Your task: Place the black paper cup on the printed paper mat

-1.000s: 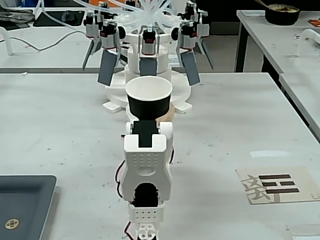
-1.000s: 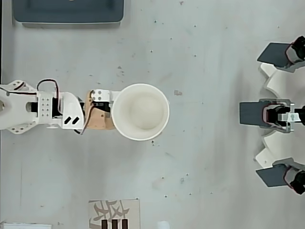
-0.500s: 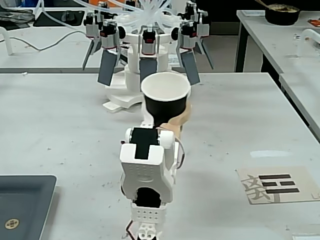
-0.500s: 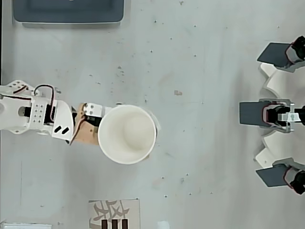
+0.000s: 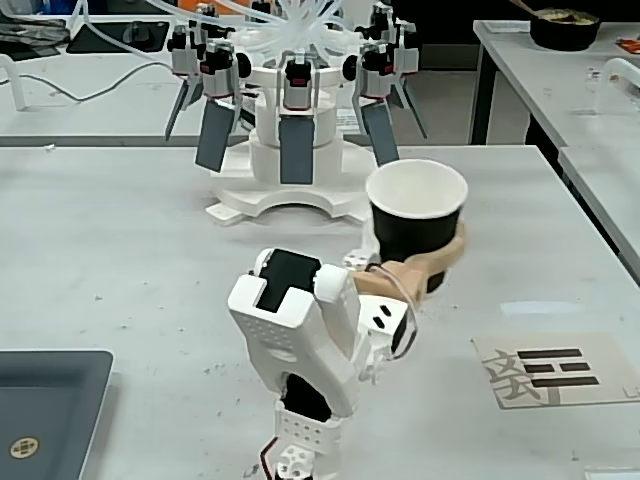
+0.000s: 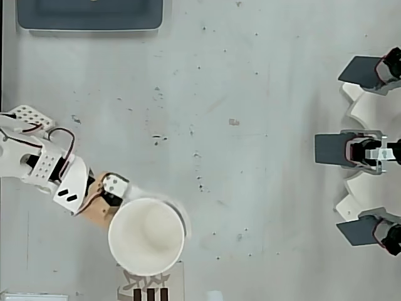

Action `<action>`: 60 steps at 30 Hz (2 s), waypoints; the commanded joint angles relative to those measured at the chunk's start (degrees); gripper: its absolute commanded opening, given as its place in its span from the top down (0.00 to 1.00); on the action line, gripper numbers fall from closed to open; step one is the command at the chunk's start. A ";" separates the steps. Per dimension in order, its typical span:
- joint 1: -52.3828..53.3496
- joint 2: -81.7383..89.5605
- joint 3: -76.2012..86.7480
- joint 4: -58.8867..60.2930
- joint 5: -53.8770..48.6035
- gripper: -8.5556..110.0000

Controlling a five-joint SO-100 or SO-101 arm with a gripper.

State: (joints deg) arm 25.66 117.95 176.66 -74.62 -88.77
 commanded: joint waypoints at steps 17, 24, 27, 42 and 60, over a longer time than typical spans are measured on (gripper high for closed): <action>16.61 -14.85 -13.62 -3.16 2.11 0.84; 20.74 -22.32 -19.69 -3.43 3.34 0.84; 22.24 -25.14 -22.06 -3.43 3.69 0.83; 26.19 -39.02 -33.40 -4.57 4.31 0.83; 26.37 -55.28 -45.88 -7.82 4.57 0.85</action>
State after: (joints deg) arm 51.33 62.84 133.59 -80.68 -84.55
